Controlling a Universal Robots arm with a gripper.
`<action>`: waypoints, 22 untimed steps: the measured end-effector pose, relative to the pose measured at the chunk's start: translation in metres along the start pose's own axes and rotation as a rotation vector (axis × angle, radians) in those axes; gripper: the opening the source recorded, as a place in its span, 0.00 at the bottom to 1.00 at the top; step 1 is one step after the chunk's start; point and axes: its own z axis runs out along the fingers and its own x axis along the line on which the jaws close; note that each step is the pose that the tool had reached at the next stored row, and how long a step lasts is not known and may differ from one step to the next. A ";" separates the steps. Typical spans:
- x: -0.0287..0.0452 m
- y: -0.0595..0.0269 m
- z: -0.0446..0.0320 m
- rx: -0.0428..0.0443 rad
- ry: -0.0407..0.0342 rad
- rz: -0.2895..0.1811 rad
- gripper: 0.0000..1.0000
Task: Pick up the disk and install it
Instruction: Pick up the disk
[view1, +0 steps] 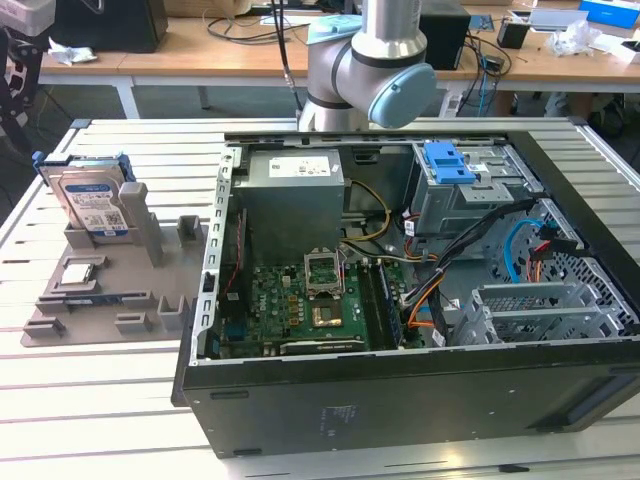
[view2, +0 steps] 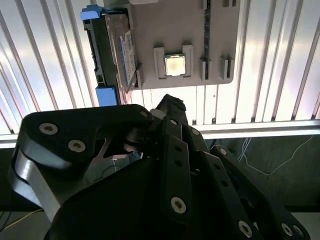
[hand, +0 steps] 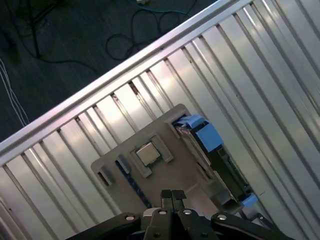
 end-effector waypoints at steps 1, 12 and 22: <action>0.0000 0.0000 0.0000 -0.0003 -0.0001 -0.012 0.11; 0.0000 0.0000 0.0001 -0.0034 -0.0008 -0.128 0.11; -0.0002 0.0000 0.0001 -0.0302 0.0106 -0.288 0.11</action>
